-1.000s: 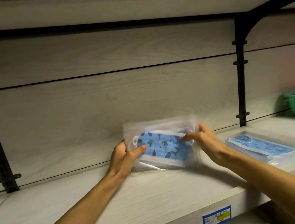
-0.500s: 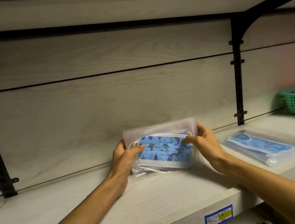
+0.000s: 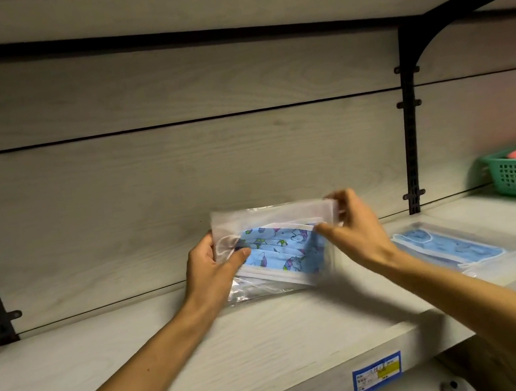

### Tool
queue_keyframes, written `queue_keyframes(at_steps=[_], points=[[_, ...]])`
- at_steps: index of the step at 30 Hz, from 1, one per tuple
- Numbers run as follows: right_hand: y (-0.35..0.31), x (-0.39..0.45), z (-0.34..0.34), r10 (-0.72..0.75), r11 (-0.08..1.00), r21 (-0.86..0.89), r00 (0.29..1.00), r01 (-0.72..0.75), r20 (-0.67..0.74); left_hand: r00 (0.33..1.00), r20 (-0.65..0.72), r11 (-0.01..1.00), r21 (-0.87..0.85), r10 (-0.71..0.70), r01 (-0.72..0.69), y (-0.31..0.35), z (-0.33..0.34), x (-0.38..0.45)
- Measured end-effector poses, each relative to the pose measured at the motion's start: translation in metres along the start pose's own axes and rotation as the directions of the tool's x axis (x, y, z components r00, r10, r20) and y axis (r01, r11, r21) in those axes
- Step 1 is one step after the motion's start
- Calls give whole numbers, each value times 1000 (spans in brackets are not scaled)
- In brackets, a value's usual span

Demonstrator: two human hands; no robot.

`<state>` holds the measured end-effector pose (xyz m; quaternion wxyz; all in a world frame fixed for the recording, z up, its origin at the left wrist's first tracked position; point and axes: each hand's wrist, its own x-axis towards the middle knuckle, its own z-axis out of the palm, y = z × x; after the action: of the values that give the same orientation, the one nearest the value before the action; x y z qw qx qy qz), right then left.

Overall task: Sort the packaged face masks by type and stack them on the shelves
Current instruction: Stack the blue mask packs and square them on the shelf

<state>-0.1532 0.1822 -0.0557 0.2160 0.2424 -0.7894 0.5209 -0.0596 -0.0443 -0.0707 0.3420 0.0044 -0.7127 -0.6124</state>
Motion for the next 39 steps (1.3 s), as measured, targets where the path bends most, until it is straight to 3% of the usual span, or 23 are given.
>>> queue_keyframes(at_steps=[3, 5, 8, 10, 13, 17, 20, 23, 26, 32, 39], points=[[-26, 17, -17, -274, 937, -211, 961, 277, 42, 995, 10, 992, 83, 97, -97, 3, 1, 0], [-43, 29, -25, -403, 822, -326, 882, 466, 244, 988, 29, 979, 139, 149, -152, 6, 1, 0], [-56, 38, -27, -254, 791, -352, 792, 501, 555, 975, 42, 959, 173, 219, -223, 9, 0, 0], [-56, 39, -25, -215, 735, -417, 766, 535, 605, 962, 59, 939, 210, 267, -274, 10, 0, -1], [-55, 37, -28, -287, 718, -383, 748, 581, 598, 959, 2, 928, 251, 284, -276, 9, 5, -3], [-42, 38, -40, -225, 847, -341, 856, 408, 465, 978, -111, 945, 298, 176, -136, 13, 21, 1], [-25, 37, -47, -2, 987, -152, 953, 51, 303, 972, -165, 966, 171, -167, 195, 22, 34, 2], [-8, 28, -49, 333, 934, 40, 907, -354, 260, 852, 115, 858, -1, -510, 514, 21, 55, -9], [9, 10, -52, 516, 833, 26, 791, -553, 328, 760, 353, 795, -70, -545, 602, 19, 77, -20], [27, -7, -64, 606, 777, -103, 693, -621, 390, 740, 277, 786, 117, -613, 607, 18, 98, -22], [20, -11, -88, 553, 830, -231, 702, -507, 448, 766, 230, 796, 264, -601, 545, 26, 105, -25]])
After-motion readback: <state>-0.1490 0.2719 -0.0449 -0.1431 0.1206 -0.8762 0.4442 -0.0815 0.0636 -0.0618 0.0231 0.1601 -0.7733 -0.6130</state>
